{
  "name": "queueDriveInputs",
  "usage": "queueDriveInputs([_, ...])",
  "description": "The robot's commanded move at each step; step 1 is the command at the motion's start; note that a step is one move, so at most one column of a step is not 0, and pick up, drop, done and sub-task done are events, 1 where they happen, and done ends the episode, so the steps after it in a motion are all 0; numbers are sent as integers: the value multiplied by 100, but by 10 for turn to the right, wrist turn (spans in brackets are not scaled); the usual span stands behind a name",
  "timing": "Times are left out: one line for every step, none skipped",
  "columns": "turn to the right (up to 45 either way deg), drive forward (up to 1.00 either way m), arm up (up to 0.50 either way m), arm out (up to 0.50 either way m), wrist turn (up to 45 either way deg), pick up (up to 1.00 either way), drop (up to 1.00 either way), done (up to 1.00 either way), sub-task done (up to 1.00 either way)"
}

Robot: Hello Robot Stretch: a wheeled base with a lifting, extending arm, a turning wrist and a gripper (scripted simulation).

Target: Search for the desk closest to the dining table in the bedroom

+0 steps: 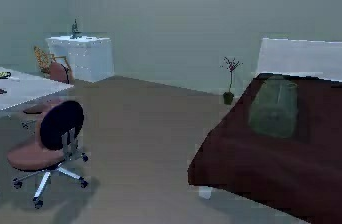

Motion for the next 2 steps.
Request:
queueDriveInputs([450, 0, 0, 0, 0, 0, 0, 0, 0])
queueDriveInputs([450, 0, 0, 0, 0, 0, 0, 0, 0])
